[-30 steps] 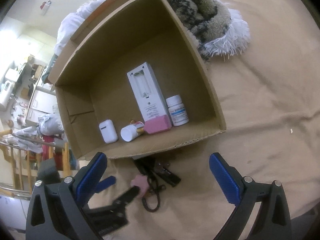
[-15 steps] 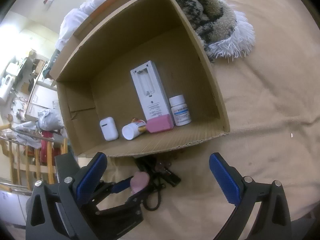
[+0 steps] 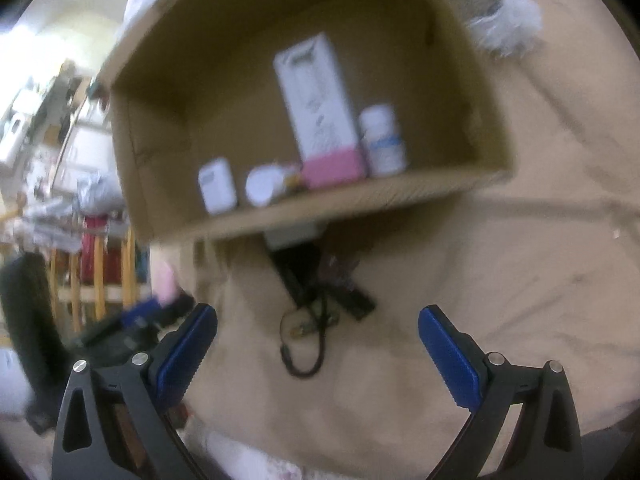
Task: Organize rigid objects
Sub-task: 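Grasp the pink pouch with left tool while right tool grasps another AA battery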
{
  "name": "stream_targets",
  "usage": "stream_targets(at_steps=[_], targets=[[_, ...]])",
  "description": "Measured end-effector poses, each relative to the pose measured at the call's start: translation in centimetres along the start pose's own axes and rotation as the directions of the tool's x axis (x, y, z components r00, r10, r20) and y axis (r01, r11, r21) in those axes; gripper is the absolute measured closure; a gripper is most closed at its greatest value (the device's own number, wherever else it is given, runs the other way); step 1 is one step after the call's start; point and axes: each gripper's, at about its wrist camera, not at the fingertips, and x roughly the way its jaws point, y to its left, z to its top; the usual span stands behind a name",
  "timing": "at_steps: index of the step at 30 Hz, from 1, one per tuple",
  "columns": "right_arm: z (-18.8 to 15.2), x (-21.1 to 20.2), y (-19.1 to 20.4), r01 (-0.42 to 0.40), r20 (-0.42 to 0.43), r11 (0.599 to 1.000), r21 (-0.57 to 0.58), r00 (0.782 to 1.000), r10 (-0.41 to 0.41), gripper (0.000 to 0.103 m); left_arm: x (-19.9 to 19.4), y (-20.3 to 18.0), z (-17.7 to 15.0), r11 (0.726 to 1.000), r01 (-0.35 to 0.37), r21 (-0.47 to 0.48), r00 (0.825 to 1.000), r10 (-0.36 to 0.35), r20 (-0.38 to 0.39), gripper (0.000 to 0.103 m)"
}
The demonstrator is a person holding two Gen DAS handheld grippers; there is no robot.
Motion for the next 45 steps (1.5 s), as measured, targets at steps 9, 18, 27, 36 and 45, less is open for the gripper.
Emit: stream_targets(at_steps=[9, 18, 27, 36, 45], targets=[[-1.3, 5.2, 2.3, 0.121, -0.119, 0.977, -0.174, 0.982, -0.143, 0.029, -1.5, 2.0, 0.3, 0.999, 0.0, -0.046, 1.0, 0.001, 0.027, 0.068], [-2.6, 8.1, 5.2, 0.274, -0.076, 0.886, -0.373, 0.943, -0.324, 0.039, -0.9, 1.8, 0.9, 0.997, 0.008, -0.073, 1.0, -0.007, 0.024, 0.068], [-3.3, 7.4, 5.2, 0.244, -0.087, 0.902, -0.355, 0.953, -0.292, 0.04, -0.3, 1.7, 0.9, 0.997, -0.007, -0.08, 1.0, 0.008, 0.018, 0.068], [-3.3, 3.5, 1.6, 0.255, -0.047, 0.941, -0.223, 0.961, -0.272, 0.041, 0.0, 2.0, 1.0, 0.996, -0.004, -0.092, 1.0, 0.005, 0.007, 0.068], [-5.1, 5.7, 3.3, 0.323, -0.054, 0.876, -0.357, 0.93, -0.365, 0.049, 0.0, 2.0, 0.9, 0.996, -0.005, -0.095, 1.0, 0.005, 0.005, 0.068]])
